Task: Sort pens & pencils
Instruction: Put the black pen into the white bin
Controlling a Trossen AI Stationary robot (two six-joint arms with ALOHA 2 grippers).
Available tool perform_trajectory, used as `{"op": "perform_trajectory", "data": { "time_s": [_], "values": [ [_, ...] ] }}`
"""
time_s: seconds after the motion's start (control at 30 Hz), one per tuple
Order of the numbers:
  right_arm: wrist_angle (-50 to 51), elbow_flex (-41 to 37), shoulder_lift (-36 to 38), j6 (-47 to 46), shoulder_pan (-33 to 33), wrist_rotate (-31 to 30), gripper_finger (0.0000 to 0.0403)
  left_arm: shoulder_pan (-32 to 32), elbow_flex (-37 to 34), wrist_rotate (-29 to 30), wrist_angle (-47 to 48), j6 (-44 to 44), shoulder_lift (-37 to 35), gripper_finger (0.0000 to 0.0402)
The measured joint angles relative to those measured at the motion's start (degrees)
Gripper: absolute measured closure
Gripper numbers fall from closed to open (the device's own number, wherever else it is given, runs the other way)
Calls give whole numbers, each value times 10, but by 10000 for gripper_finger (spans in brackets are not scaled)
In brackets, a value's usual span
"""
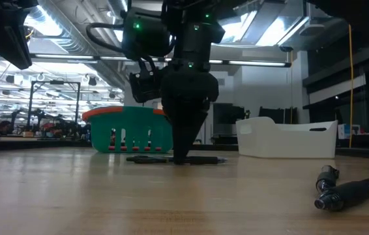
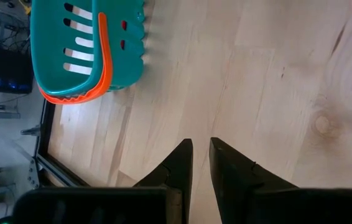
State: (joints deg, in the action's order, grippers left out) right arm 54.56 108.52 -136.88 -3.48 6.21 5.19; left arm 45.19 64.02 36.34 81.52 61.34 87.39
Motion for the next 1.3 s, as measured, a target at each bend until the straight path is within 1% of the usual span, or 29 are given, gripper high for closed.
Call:
{"op": "perform_trajectory", "data": {
  "time_s": [0.13, 0.2, 0.6, 0.77, 0.97, 1.1, 1.3],
  "values": [
    [-1, 0, 0, 6, 0, 0, 359, 0, 0, 0, -1, 0, 0, 352],
    [-1, 0, 0, 7, 0, 0, 374, 0, 0, 0, -1, 0, 0, 352],
    [5, -1, 0, -8, 1, -10, 375, 0, 0, 0, -1, 0, 0, 352],
    [20, 16, -3, -8, 5, -13, 375, 0, 0, 0, -1, 0, 0, 352],
    [69, 59, -9, -10, 11, -37, 375, 0, 0, 0, -2, 0, 0, 352],
    [104, 82, -11, -15, 14, -37, 375, 0, 0, 0, -2, 0, 0, 352],
    [157, 89, -10, -30, 16, -69, 375, 0, 0, 0, -3, 0, 0, 352]
  ]
}}
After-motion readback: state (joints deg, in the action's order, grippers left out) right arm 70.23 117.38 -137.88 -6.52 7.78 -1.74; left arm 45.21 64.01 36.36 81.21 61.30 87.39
